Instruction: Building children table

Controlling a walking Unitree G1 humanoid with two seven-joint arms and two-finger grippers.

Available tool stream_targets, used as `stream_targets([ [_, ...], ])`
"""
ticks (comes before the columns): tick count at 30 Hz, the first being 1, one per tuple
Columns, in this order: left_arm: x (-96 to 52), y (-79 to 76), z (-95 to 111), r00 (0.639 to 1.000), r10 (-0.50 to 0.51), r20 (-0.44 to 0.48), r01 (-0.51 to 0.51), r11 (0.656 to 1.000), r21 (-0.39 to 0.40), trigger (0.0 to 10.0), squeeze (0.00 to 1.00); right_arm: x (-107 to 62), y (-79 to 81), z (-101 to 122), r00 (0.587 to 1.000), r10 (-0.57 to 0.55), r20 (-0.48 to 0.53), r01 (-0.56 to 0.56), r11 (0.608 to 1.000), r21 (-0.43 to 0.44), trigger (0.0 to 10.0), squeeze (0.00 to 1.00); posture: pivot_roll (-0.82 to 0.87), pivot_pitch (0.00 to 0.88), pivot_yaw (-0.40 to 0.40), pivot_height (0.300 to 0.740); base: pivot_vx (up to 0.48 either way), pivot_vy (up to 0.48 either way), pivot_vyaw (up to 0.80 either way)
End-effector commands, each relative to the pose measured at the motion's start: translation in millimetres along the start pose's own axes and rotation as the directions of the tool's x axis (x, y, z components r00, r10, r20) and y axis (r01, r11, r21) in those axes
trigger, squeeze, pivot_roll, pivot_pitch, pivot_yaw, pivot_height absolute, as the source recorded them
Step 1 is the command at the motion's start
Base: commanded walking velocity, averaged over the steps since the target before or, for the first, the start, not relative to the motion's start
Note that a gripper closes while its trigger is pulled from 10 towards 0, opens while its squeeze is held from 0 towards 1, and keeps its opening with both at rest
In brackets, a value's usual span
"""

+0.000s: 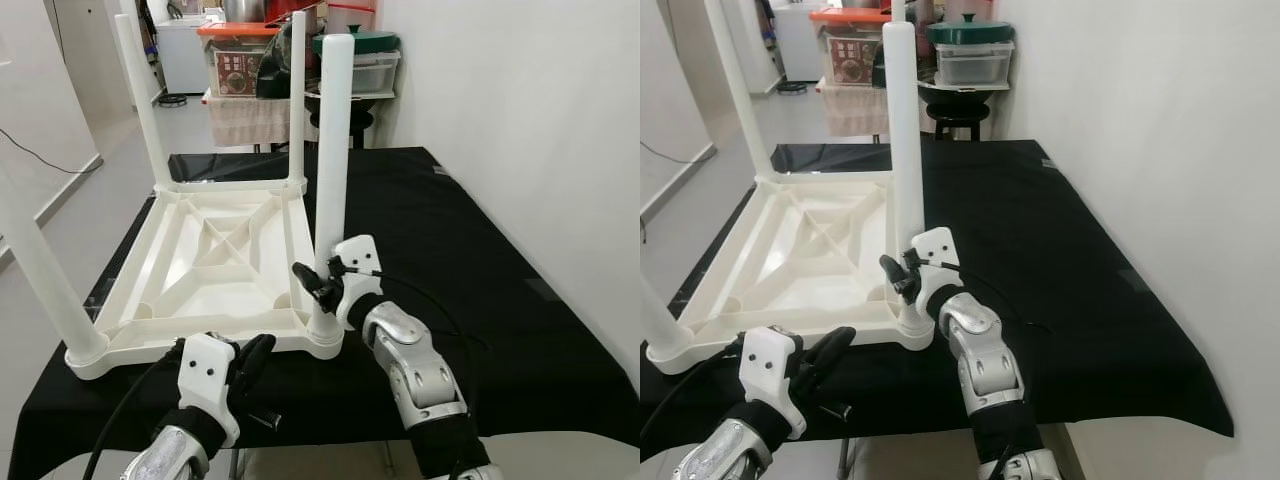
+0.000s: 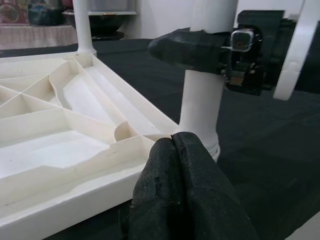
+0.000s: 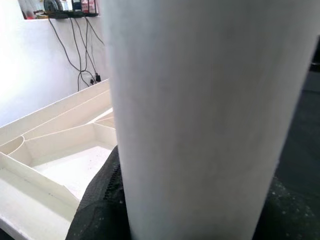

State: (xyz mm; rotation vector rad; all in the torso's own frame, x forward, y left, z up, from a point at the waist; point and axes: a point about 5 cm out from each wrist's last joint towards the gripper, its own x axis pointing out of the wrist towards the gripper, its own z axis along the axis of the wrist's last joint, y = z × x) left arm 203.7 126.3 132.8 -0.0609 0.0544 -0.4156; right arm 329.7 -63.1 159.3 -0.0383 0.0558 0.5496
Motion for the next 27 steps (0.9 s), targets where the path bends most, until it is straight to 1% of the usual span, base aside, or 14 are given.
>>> stream_targets([
  [1, -1.9, 2.2, 1.3, 1.000, 0.014, 0.004, -0.014, 1.000, 0.005, 10.0, 0.00, -3.5, 0.5, -22.3, 0.994, -0.021, -0.111, 0.025, 0.999, 0.033, 1.0, 0.00, 0.04, 0.007, -0.026, 0.740, 0.000, 0.000, 0.00],
  [2, -1.3, 3.7, 4.5, 0.999, 0.026, 0.020, -0.026, 1.000, 0.009, 10.0, 0.00, -2.9, 3.6, -14.8, 0.997, 0.049, -0.066, -0.044, 0.997, 0.063, 10.0, 0.68, 0.04, 0.021, -0.026, 0.740, 0.000, 0.000, 0.00],
  [4, -1.3, 3.7, 4.5, 0.999, 0.026, 0.020, -0.026, 1.000, 0.009, 10.0, 0.00, -2.9, 3.6, -14.8, 0.997, 0.049, -0.066, -0.044, 0.997, 0.063, 10.0, 0.68, 0.04, 0.021, -0.026, 0.740, 0.000, 0.000, 0.00],
  [5, -1.8, 4.2, 7.7, 0.999, 0.030, 0.031, -0.030, 0.999, 0.016, 10.0, 0.00, -4.8, 8.6, -5.3, 0.993, 0.113, -0.023, -0.111, 0.990, 0.086, 10.0, 0.98, 0.03, 0.038, -0.023, 0.740, 0.000, 0.000, 0.00],
  [6, -1.8, 4.2, 7.7, 0.999, 0.030, 0.031, -0.030, 0.999, 0.016, 10.0, 0.00, -4.8, 8.6, -5.3, 0.993, 0.113, -0.023, -0.111, 0.990, 0.086, 10.0, 0.98, 0.03, 0.038, -0.023, 0.740, 0.000, 0.000, 0.00],
  [7, -0.6, 6.4, 12.0, 0.999, 0.030, 0.042, -0.032, 0.999, 0.029, 10.0, 0.00, -5.4, 9.9, 8.5, 0.976, 0.216, 0.035, -0.219, 0.973, 0.078, 10.0, 1.00, 0.03, 0.059, -0.023, 0.740, 0.000, 0.000, 0.00],
  [12, 1.0, 11.7, 20.4, 0.998, 0.024, 0.052, -0.027, 0.998, 0.060, 10.0, 0.00, -7.8, 2.8, 36.3, 0.898, 0.424, 0.117, -0.427, 0.904, -0.006, 10.0, 1.00, 0.04, 0.104, -0.030, 0.740, 0.000, 0.000, 0.00],
  [14, 0.7, 13.2, 24.9, 0.998, 0.015, 0.055, -0.019, 0.997, 0.079, 10.0, 0.00, -12.2, -6.0, 57.4, 0.772, 0.621, 0.137, -0.607, 0.784, -0.129, 10.0, 1.00, 0.05, 0.132, -0.047, 0.740, 0.000, 0.000, 0.00],
  [15, 1.1, 11.1, 24.7, 0.999, 0.004, 0.053, -0.008, 0.997, 0.080, 10.0, 0.00, -10.3, -11.8, 64.7, 0.713, 0.693, 0.109, -0.674, 0.720, -0.167, 10.0, 0.22, 0.06, 0.143, -0.057, 0.740, 0.000, 0.000, 0.00],
  [16, 1.0, 7.6, 23.9, 0.999, -0.010, 0.048, 0.006, 0.997, 0.081, 10.0, 0.00, -8.5, -16.7, 70.5, 0.665, 0.742, 0.085, -0.721, 0.668, -0.184, 10.0, 0.00, 0.06, 0.151, -0.063, 0.740, 0.000, 0.000, 0.00],
  [19, 0.1, 3.8, 23.0, 0.999, -0.023, 0.044, 0.019, 0.996, 0.084, 10.0, 0.00, -7.4, -20.2, 74.6, 0.634, 0.770, 0.068, -0.749, 0.634, -0.193, 10.0, 0.00, 0.07, 0.161, -0.071, 0.740, 0.000, 0.000, 0.00],
  [21, -4.3, -8.2, 19.8, 0.998, -0.058, 0.025, 0.055, 0.993, 0.101, 10.0, 0.00, -0.9, -28.2, 86.9, 0.581, 0.813, 0.050, -0.793, 0.579, -0.190, 10.0, 0.00, 0.09, 0.185, -0.090, 0.740, 0.000, 0.000, 0.00],
  [24, -7.4, -14.9, 18.6, 0.997, -0.072, 0.018, 0.069, 0.991, 0.117, 10.0, 0.00, 3.3, -31.7, 92.9, 0.562, 0.827, 0.033, -0.810, 0.557, -0.185, 10.0, 0.00, 0.11, 0.207, -0.107, 0.740, 0.000, 0.000, 0.00],
  [27, -20.4, -30.6, 18.2, 0.996, -0.085, 0.006, 0.084, 0.986, 0.141, 10.0, 0.00, 9.6, -34.3, 106.0, 0.482, 0.875, -0.056, -0.864, 0.463, -0.197, 10.0, 0.00, 0.15, 0.259, -0.146, 0.740, 0.000, 0.000, 0.00],
])
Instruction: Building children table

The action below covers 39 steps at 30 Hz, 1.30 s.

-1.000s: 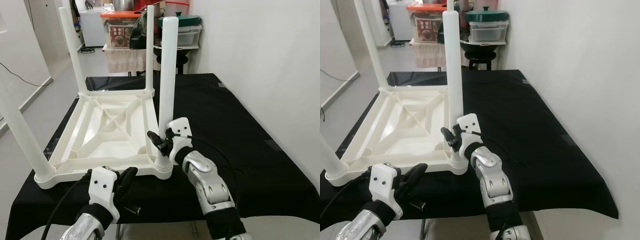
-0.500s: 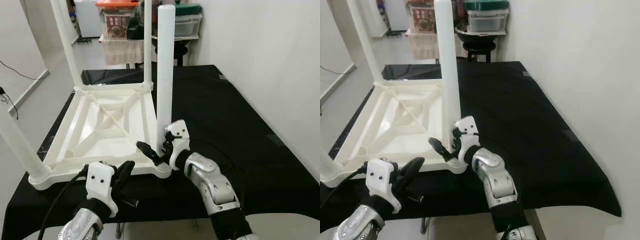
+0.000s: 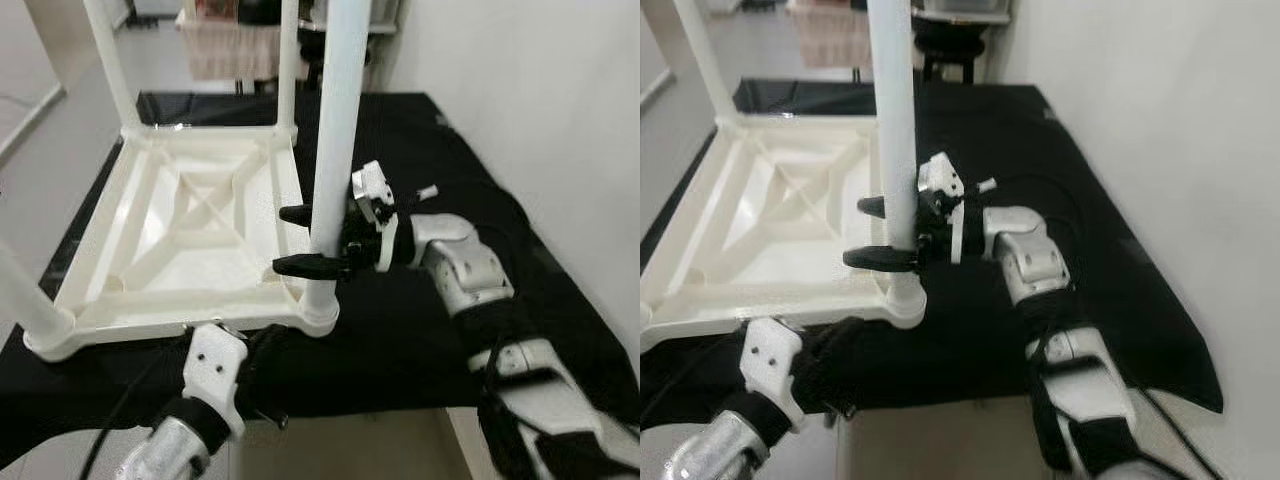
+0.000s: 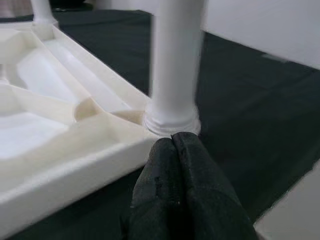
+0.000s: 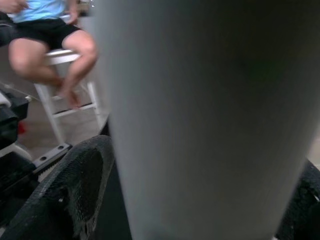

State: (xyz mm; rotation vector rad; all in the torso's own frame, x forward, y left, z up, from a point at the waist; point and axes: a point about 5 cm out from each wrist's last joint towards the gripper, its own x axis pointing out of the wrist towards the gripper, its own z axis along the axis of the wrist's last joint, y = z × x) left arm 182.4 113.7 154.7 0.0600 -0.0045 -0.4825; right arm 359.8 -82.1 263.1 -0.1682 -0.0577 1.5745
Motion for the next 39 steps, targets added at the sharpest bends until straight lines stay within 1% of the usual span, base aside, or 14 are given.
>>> stream_targets([
  [1, -4.5, -9.4, -0.3, 1.000, -0.021, -0.018, 0.021, 1.000, 0.010, 10.0, 0.00, 0.1, -0.9, 2.1, 0.998, 0.052, -0.027, -0.052, 0.999, -0.013, 10.0, 0.00, 0.15, 0.259, -0.146, 0.740, 0.000, 0.000, 0.00],
  [6, -20.8, -17.7, 4.8, 0.999, -0.012, -0.038, 0.012, 1.000, -0.014, 10.0, 0.00, 2.0, -6.7, 10.1, 0.989, 0.145, -0.041, -0.145, 0.989, -0.006, 10.0, 0.00, 0.22, 0.328, -0.168, 0.740, 0.000, 0.000, 0.00],
  [14, -33.8, -23.4, 7.8, 0.998, -0.008, -0.065, 0.007, 1.000, -0.019, 10.0, 0.00, 6.6, -10.5, 20.1, 0.986, 0.165, -0.012, -0.165, 0.986, -0.028, 10.0, 0.00, 0.28, 0.381, -0.143, 0.740, 0.000, 0.000, 0.00],
  [15, -38.8, -25.4, 9.0, 0.997, -0.012, -0.078, 0.010, 1.000, -0.017, 10.0, 0.00, 8.2, -11.7, 25.2, 0.986, 0.167, 0.009, -0.167, 0.985, -0.039, 8.0, 0.00, 0.29, 0.390, -0.133, 0.740, 0.000, 0.000, 0.00],
  [16, -43.9, -26.6, 9.8, 0.996, -0.015, -0.092, 0.014, 1.000, -0.015, 10.0, 0.00, 9.0, -12.4, 30.3, 0.985, 0.170, 0.037, -0.169, 0.985, -0.044, 0.5, 0.00, 0.31, 0.397, -0.122, 0.740, 0.000, 0.000, 0.00],
  [17, -46.7, -27.3, 10.4, 0.995, -0.017, -0.101, 0.016, 1.000, -0.013, 10.0, 0.00, 8.3, -13.0, 33.7, 0.984, 0.170, 0.059, -0.168, 0.985, -0.047, 0.0, 0.00, 0.31, 0.398, -0.119, 0.740, 0.000, 0.000, 0.00],
  [29, -49.4, -21.9, 9.8, 0.992, -0.013, -0.129, 0.012, 1.000, -0.009, 10.0, 0.00, -3.6, -11.0, 38.8, 0.978, 0.169, 0.122, -0.158, 0.983, -0.098, 0.0, 0.00, 0.30, 0.382, -0.081, 0.740, 0.000, 0.000, 0.00],
  [31, -45.5, -21.0, 8.1, 0.992, -0.015, -0.122, 0.014, 1.000, -0.010, 10.0, 0.00, -18.0, -8.3, 29.9, 0.986, 0.138, 0.098, -0.125, 0.983, -0.131, 0.0, 0.00, 0.26, 0.351, -0.095, 0.740, 0.000, 0.000, 0.00],
  [33, -38.7, -19.4, 5.2, 0.994, -0.015, -0.107, 0.013, 1.000, -0.015, 10.0, 0.00, -36.9, 0.9, 13.0, 0.996, 0.079, 0.034, -0.071, 0.979, -0.193, 0.0, 0.00, 0.22, 0.329, -0.104, 0.740, 0.000, 0.000, 0.00],
  [34, -38.7, -19.4, 5.2, 0.994, -0.015, -0.107, 0.013, 1.000, -0.015, 10.0, 0.00, -36.9, 0.9, 13.0, 0.996, 0.079, 0.034, -0.071, 0.979, -0.193, 0.0, 0.00, 0.22, 0.329, -0.104, 0.740, 0.000, 0.000, 0.00],
  [35, -32.8, -18.1, 2.7, 0.995, -0.018, -0.095, 0.016, 1.000, -0.016, 10.0, 0.00, -42.9, 20.1, 0.2, 1.000, -0.024, 0.011, 0.026, 0.972, -0.234, 0.0, 0.00, 0.20, 0.309, -0.100, 0.740, 0.000, 0.000, 0.00],
  [37, -31.7, -17.9, 2.3, 0.995, -0.019, -0.094, 0.017, 1.000, -0.016, 10.0, 0.00, -43.2, 25.5, -1.6, 0.999, -0.048, 0.011, 0.049, 0.969, -0.241, 0.0, 0.00, 0.20, 0.309, -0.100, 0.740, 0.000, 0.000, 0.00],
  [38, -28.1, -16.5, 1.0, 0.996, -0.021, -0.087, 0.020, 1.000, -0.019, 10.0, 0.00, -40.4, 43.0, -12.8, 0.992, -0.121, 0.033, 0.125, 0.977, -0.175, 0.0, 0.00, 0.15, 0.277, -0.098, 0.740, 0.000, 0.000, 0.00],
  [39, -28.1, -16.5, 1.0, 0.996, -0.021, -0.087, 0.020, 1.000, -0.019, 10.0, 0.00, -40.4, 43.0, -12.8, 0.992, -0.121, 0.033, 0.125, 0.977, -0.175, 0.0, 0.00, 0.15, 0.277, -0.098, 0.740, 0.000, 0.000, 0.00],
])
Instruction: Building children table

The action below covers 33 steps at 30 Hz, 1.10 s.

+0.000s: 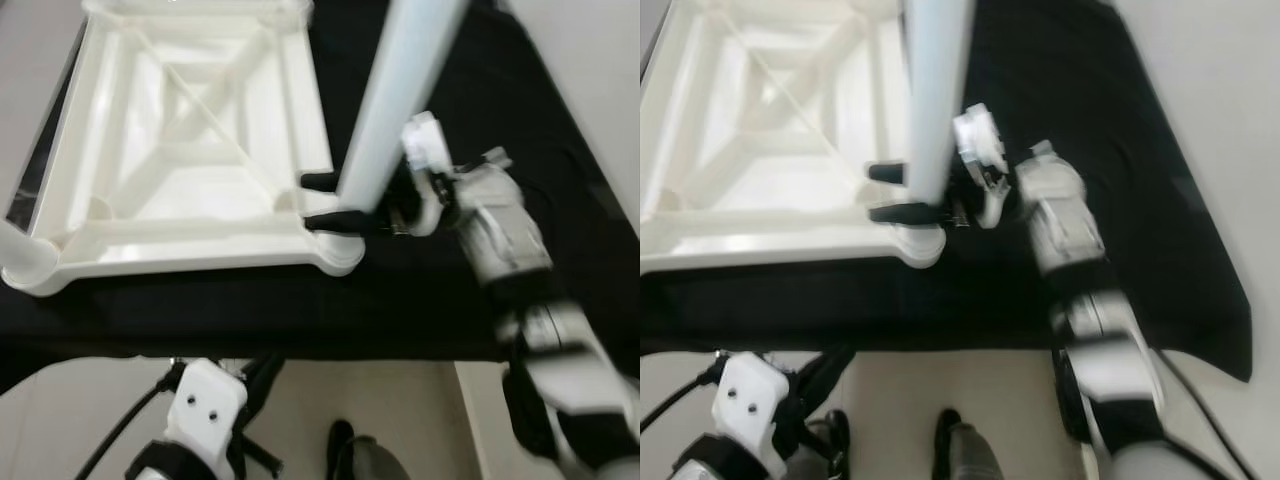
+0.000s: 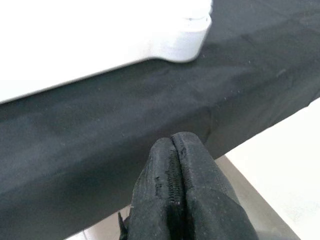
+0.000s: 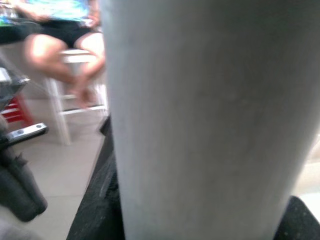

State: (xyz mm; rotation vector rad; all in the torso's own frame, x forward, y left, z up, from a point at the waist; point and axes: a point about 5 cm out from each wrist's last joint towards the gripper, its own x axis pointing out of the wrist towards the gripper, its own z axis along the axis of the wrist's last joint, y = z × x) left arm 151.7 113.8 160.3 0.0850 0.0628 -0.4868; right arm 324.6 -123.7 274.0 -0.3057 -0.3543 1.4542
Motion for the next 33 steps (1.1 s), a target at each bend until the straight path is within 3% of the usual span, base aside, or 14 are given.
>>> stream_targets([
  [1, 4.0, 0.2, -5.9, 1.000, -0.016, -0.005, 0.015, 0.999, -0.034, 10.0, 0.00, 5.2, 51.3, -39.0, 0.986, -0.099, -0.132, 0.122, 0.976, 0.178, 0.0, 0.00, 0.11, 0.258, -0.081, 0.740, 0.000, 0.000, 0.00],
  [2, 4.0, 0.2, -5.9, 1.000, -0.016, -0.005, 0.015, 0.999, -0.034, 10.0, 0.00, 5.2, 51.3, -39.0, 0.986, -0.099, -0.132, 0.122, 0.976, 0.178, 0.0, 0.00, 0.11, 0.258, -0.081, 0.740, 0.000, 0.000, 0.00],
  [3, 9.3, 3.9, -7.1, 1.000, -0.019, 0.008, 0.020, 0.999, -0.041, 10.0, 0.00, 12.3, 86.2, -60.1, 0.938, -0.251, -0.239, 0.313, 0.910, 0.273, 0.0, 0.00, 0.07, 0.239, -0.065, 0.740, 0.000, 0.000, 0.00],
  [5, 9.3, 3.9, -7.1, 1.000, -0.019, 0.008, 0.020, 0.999, -0.041, 10.0, 0.00, 12.3, 86.2, -60.1, 0.938, -0.251, -0.239, 0.313, 0.910, 0.273, 0.0, 0.00, 0.07, 0.239, -0.065, 0.740, 0.000, 0.000, 0.00],
  [6, 12.8, 6.3, -7.7, 1.000, -0.022, 0.017, 0.022, 0.999, -0.046, 10.0, 0.00, 14.0, 108.4, -70.5, 0.877, -0.352, -0.328, 0.451, 0.837, 0.310, 0.0, 0.00, 0.07, 0.239, -0.065, 0.740, 0.000, 0.000, 0.00],
  [8, 12.8, 6.3, -7.7, 1.000, -0.022, 0.017, 0.022, 0.999, -0.046, 10.0, 0.00, 14.0, 108.4, -70.5, 0.877, -0.352, -0.328, 0.451, 0.837, 0.310, 0.0, 0.00, 0.07, 0.239, -0.065, 0.740, 0.000, 0.000, 0.00],
  [9, 18.5, 9.0, -9.3, 0.999, -0.033, 0.022, 0.034, 0.998, -0.047, 10.0, 0.00, 14.7, 116.7, -86.2, 0.761, -0.464, -0.452, 0.609, 0.752, 0.253, 0.0, 0.00, 0.04, 0.205, -0.048, 0.740, 0.000, 0.000, 0.00],
  [10, 28.9, 14.1, -12.3, 0.999, -0.043, 0.028, 0.044, 0.998, -0.047, 10.0, 0.00, 19.7, 104.6, -103.7, 0.631, -0.576, -0.520, 0.737, 0.654, 0.171, 0.0, 0.00, 0.04, 0.139, -0.046, 0.740, 0.000, 0.000, 0.00],
  [12, 44.2, 21.7, -16.6, 0.998, -0.048, 0.039, 0.050, 0.998, -0.041, 10.0, 0.00, 37.5, 82.6, -122.3, 0.493, -0.683, -0.539, 0.831, 0.554, 0.057, 0.0, 0.00, 0.06, 0.089, -0.058, 0.740, 0.000, 0.000, 0.00],
  [19, 64.2, 36.5, -24.7, 0.998, -0.006, 0.059, 0.008, 1.000, -0.030, 10.0, 0.00, 73.2, 72.1, -130.1, 0.402, -0.723, -0.561, 0.865, 0.501, -0.026, 0.0, 0.00, 0.08, 0.015, -0.081, 0.740, 0.000, 0.000, 0.00],
  [24, 75.0, 44.9, -26.4, 0.997, 0.011, 0.079, -0.008, 0.999, -0.031, 10.0, 0.00, 73.4, 69.1, -137.6, 0.305, -0.732, -0.609, 0.907, 0.419, -0.049, 0.0, 0.00, 0.09, 0.000, -0.093, 0.740, 0.000, 0.000, 0.00],
  [25, 78.7, 46.8, -26.6, 0.996, 0.009, 0.088, -0.007, 1.000, -0.026, 10.0, 0.00, 70.8, 65.4, -140.5, 0.250, -0.753, -0.608, 0.924, 0.373, -0.081, 0.0, 0.00, 0.09, 0.000, -0.090, 0.740, 0.000, 0.000, 0.00],
  [31, 82.4, 48.9, -27.5, 0.995, 0.006, 0.098, -0.003, 1.000, -0.022, 10.0, 0.00, 71.6, 60.8, -143.6, 0.223, -0.770, -0.597, 0.938, 0.336, -0.082, 0.0, 0.00, 0.08, 0.000, -0.081, 0.740, 0.000, 0.000, 0.00],
  [33, 82.5, 49.4, -27.6, 0.995, 0.003, 0.102, -0.001, 1.000, -0.021, 10.0, 0.00, 75.9, 60.1, -141.0, 0.262, -0.756, -0.599, 0.927, 0.371, -0.063, 10.0, 0.00, 0.09, 0.000, -0.068, 0.740, 0.000, 0.000, 0.00],
])
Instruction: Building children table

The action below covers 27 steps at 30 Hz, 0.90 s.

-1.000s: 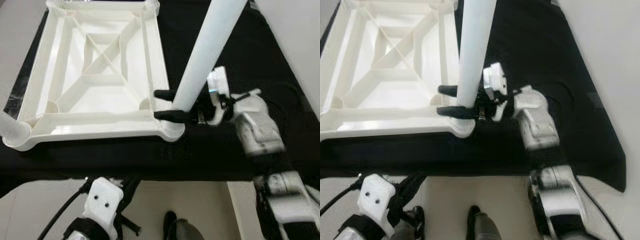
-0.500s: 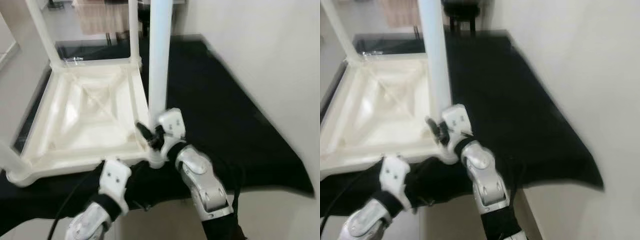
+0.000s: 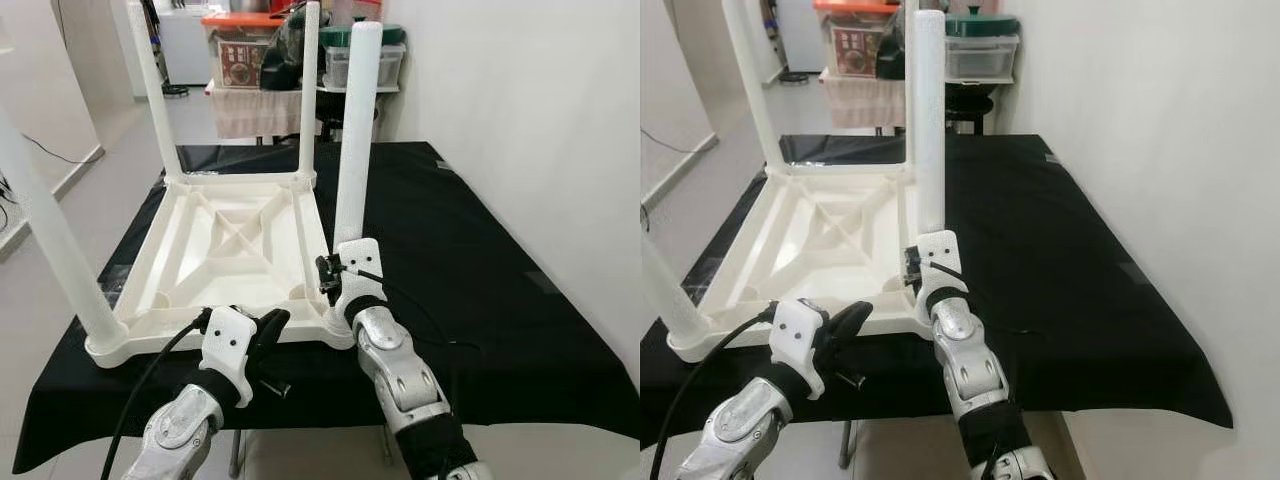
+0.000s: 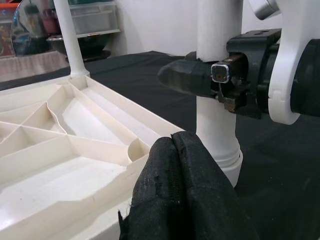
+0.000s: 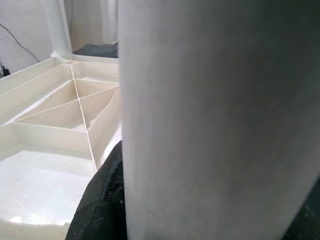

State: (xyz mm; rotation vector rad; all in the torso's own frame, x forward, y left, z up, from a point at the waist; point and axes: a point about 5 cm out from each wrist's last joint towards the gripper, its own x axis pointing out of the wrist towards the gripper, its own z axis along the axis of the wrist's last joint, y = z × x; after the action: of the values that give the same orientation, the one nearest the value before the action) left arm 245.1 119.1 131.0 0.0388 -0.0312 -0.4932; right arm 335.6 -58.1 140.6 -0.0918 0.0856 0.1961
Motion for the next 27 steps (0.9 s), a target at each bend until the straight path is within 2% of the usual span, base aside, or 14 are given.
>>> stream_targets([
  [1, 0.1, 2.8, -1.7, 1.000, 0.005, 0.001, -0.005, 1.000, 0.001, 10.0, 0.00, 3.8, 18.4, -14.1, 0.992, 0.020, -0.128, -0.031, 0.996, -0.086, 10.0, 0.00, 0.09, 0.000, -0.068, 0.740, 0.000, 0.000, 0.00],
  [2, 0.1, 3.2, -1.7, 1.000, 0.004, 0.002, -0.004, 1.000, 0.001, 10.0, 0.00, 2.6, 20.3, -9.8, 0.992, 0.053, -0.114, -0.059, 0.997, -0.043, 10.0, 1.00, 0.09, 0.000, -0.063, 0.740, 0.000, 0.000, 0.00],
  [7, 0.5, 4.2, -2.0, 1.000, 0.003, 0.009, -0.003, 1.000, 0.000, 10.0, 0.00, 0.1, 28.8, 14.4, 0.969, 0.246, 0.026, -0.247, 0.966, 0.076, 10.0, 1.00, 0.08, 0.000, -0.064, 0.740, 0.000, 0.000, 0.00],
  [10, 1.0, 4.7, -2.4, 1.000, 0.003, 0.015, -0.003, 1.000, 0.001, 10.0, 0.00, -0.1, 27.9, 33.4, 0.913, 0.380, 0.152, -0.396, 0.912, 0.102, 10.0, 1.00, 0.08, 0.000, -0.064, 0.740, 0.000, 0.000, 0.00],
  [12, 2.6, 5.4, -2.1, 1.000, 0.002, 0.021, -0.002, 1.000, 0.002, 10.0, 0.00, -0.9, 21.8, 49.2, 0.791, 0.572, 0.218, -0.590, 0.807, 0.023, 10.0, 1.00, 0.09, 0.000, -0.067, 0.740, 0.000, 0.000, 0.00],
  [13, 3.3, 6.2, -2.0, 1.000, 0.003, 0.024, -0.004, 1.000, 0.002, 10.0, 0.00, -0.6, 15.3, 55.2, 0.727, 0.650, 0.221, -0.658, 0.751, -0.044, 10.0, 0.07, 0.09, 0.000, -0.073, 0.740, 0.000, 0.000, 0.00],
  [14, 3.8, 6.9, -1.8, 1.000, 0.006, 0.027, -0.006, 1.000, 0.003, 10.0, 0.00, 0.2, 6.8, 61.1, 0.656, 0.726, 0.205, -0.715, 0.685, -0.140, 10.0, 0.00, 0.09, 0.000, -0.078, 0.740, 0.000, 0.000, 0.00],
  [15, 3.8, 6.9, -1.8, 1.000, 0.006, 0.027, -0.006, 1.000, 0.003, 10.0, 0.00, 0.2, 6.8, 61.1, 0.656, 0.726, 0.205, -0.715, 0.685, -0.140, 10.0, 0.00, 0.09, 0.000, -0.078, 0.740, 0.000, 0.000, 0.00],
  [17, 4.6, 7.7, -1.7, 0.999, 0.009, 0.032, -0.009, 1.000, 0.006, 10.0, 0.00, 3.5, -6.0, 65.3, 0.564, 0.815, 0.133, -0.777, 0.578, -0.250, 10.0, 0.00, 0.09, 0.000, -0.085, 0.740, 0.000, 0.000, 0.00],
  [18, 4.6, 7.7, -1.7, 0.999, 0.009, 0.032, -0.009, 1.000, 0.006, 10.0, 0.00, 3.5, -6.0, 65.3, 0.564, 0.815, 0.133, -0.777, 0.578, -0.250, 10.0, 0.00, 0.09, 0.000, -0.085, 0.740, 0.000, 0.000, 0.00],
  [19, 5.7, 7.7, -2.6, 0.999, 0.003, 0.032, -0.003, 1.000, 0.006, 10.0, 0.00, 8.6, -15.0, 64.7, 0.505, 0.861, 0.063, -0.825, 0.503, -0.257, 10.0, 0.00, 0.10, 0.000, -0.098, 0.740, 0.000, 0.000, 0.00],
  [20, 6.2, 7.6, -3.2, 1.000, -0.001, 0.031, 0.001, 1.000, 0.005, 10.0, 0.00, 10.8, -18.1, 64.0, 0.489, 0.871, 0.043, -0.841, 0.484, -0.244, 10.0, 0.00, 0.10, 0.000, -0.098, 0.740, 0.000, 0.000, 0.00],
  [25, 8.7, 8.6, -3.6, 1.000, -0.009, 0.027, 0.008, 1.000, 0.017, 10.0, 0.00, 23.8, -26.4, 68.2, 0.510, 0.856, 0.084, -0.848, 0.516, -0.118, 10.0, 0.00, 0.13, 0.000, -0.127, 0.740, 0.000, 0.000, 0.00],
  [27, 7.5, 7.9, -2.1, 0.999, -0.003, 0.036, 0.001, 0.999, 0.049, 10.0, 0.00, 22.7, -30.3, 60.4, 0.458, 0.888, 0.039, -0.882, 0.459, -0.104, 9.7, 0.00, 0.14, 0.000, -0.137, 0.740, 0.000, 0.000, 0.00],
])
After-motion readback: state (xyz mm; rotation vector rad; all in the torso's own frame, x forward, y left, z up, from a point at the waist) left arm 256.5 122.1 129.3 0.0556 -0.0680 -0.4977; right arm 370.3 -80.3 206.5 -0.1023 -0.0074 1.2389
